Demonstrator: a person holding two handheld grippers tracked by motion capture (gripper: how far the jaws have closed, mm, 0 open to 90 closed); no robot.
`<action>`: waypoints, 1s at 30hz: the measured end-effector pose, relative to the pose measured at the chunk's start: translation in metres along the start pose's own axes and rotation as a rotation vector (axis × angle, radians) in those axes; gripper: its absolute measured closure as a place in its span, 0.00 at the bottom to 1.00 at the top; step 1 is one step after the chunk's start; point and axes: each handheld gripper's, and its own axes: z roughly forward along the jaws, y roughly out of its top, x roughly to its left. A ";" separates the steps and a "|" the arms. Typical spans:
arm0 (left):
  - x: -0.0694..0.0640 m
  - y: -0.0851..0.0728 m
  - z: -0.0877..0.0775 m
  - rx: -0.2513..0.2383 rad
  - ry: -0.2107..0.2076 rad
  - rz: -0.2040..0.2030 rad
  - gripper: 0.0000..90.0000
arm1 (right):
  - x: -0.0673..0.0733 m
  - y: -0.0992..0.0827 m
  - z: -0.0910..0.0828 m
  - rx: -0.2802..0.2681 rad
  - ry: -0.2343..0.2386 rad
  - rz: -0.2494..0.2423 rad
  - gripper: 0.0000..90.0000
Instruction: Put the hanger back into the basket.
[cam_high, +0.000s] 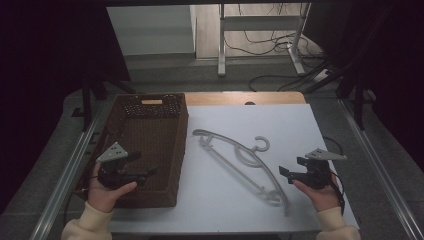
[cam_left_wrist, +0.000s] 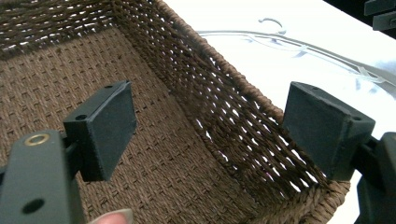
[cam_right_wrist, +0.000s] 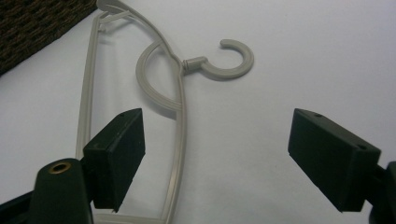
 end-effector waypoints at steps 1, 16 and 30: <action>0.000 0.000 0.000 0.000 0.003 -0.001 0.19 | 0.000 0.000 0.000 0.001 0.001 -0.001 0.21; -0.001 -0.005 -0.004 0.001 0.013 -0.001 0.19 | -0.003 0.006 0.005 0.013 0.020 -0.006 0.22; -0.006 -0.004 -0.003 0.007 0.007 0.013 0.19 | 0.005 0.023 -0.001 0.023 0.037 -0.036 0.21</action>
